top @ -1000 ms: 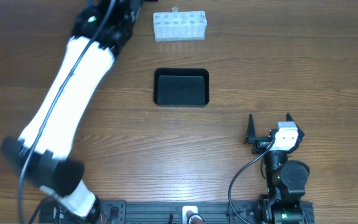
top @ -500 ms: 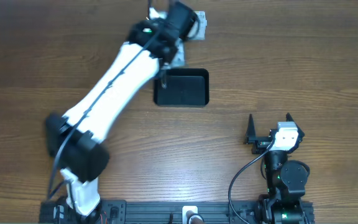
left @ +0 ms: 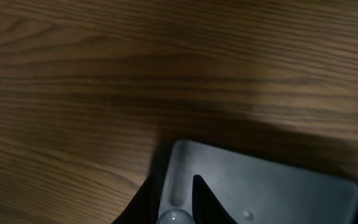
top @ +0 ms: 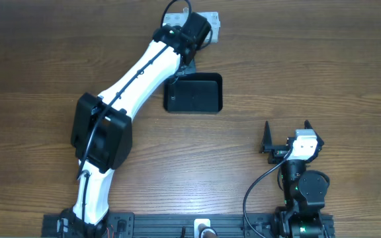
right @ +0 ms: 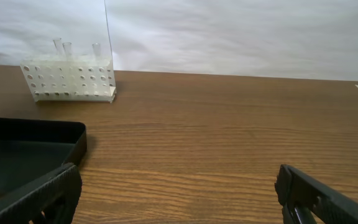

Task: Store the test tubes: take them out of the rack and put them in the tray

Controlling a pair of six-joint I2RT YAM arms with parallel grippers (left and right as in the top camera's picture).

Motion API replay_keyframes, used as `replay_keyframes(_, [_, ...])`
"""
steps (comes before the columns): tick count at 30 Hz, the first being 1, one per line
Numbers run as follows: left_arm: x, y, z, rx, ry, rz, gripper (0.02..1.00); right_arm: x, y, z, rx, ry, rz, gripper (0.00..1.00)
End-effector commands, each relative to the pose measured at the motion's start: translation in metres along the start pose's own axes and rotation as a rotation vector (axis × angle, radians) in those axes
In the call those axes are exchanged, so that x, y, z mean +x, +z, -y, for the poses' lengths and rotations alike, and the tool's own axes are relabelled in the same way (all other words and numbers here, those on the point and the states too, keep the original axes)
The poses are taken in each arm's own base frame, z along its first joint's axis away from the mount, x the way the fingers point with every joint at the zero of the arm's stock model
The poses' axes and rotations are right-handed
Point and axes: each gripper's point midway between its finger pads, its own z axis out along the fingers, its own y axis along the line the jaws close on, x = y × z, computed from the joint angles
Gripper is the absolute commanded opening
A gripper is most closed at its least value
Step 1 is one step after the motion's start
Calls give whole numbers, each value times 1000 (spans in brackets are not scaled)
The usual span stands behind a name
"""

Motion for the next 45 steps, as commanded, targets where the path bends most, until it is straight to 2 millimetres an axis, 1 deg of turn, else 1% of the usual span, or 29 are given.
replay_keyframes(1, [3,18,-5,-31,-5,-26,64,2,0,1,3,-4,1,991])
replay_keyframes(7, [10,33,-3,-45,5,-50,66,2,0,1,3,-4,1,993])
replay_keyframes(10, [12,34,-2,-39,5,-59,82,2,0,1,3,-4,1,991])
replay_keyframes(13, [12,34,-2,-39,6,-59,119,2,0,1,3,-4,1,991])
replay_keyframes(16, [12,34,-2,-39,6,-59,198,2,0,1,3,-4,1,993])
replay_keyframes(19, [11,34,-1,-36,4,-56,257,2,0,1,3,-4,1,993])
replay_keyframes(20, [9,34,0,-31,2,-49,305,2,0,1,3,-4,1,991])
replay_keyframes(21, [6,32,2,-21,10,-37,424,2,0,1,3,-4,1,991])
replay_keyframes(22, [2,30,4,-10,14,-24,511,2,0,1,3,-4,1,993])
replay_keyframes(23, [-2,26,5,-1,14,-11,549,2,0,1,3,-4,1,993])
replay_keyframes(26, [-24,5,6,33,25,53,560,2,0,1,3,-4,1,993])
replay_keyframes(30, [-76,-38,-1,58,24,203,555,2,0,1,3,-4,1,993])
replay_keyframes(31, [-92,-51,-3,67,24,248,555,2,0,1,3,-4,1,993])
replay_keyframes(33, [-118,-70,-4,99,32,326,557,2,0,1,3,-4,1,991])
replay_keyframes(35, [-142,-84,-2,143,44,402,555,2,0,1,3,-4,1,993])
replay_keyframes(37, [-160,-90,5,203,82,462,562,2,0,1,3,-4,1,991])
replay_keyframes(39, [-172,-88,11,249,108,496,564,2,0,1,3,-4,1,991])
replay_keyframes(41, [-183,-81,22,301,158,527,575,2,0,1,3,-4,1,991])
replay_keyframes(43, [-189,-72,30,330,197,543,581,2,0,1,3,-4,1,991])
replay_keyframes(45, [-191,-59,39,359,237,548,599,2,0,1,3,-4,1,993])
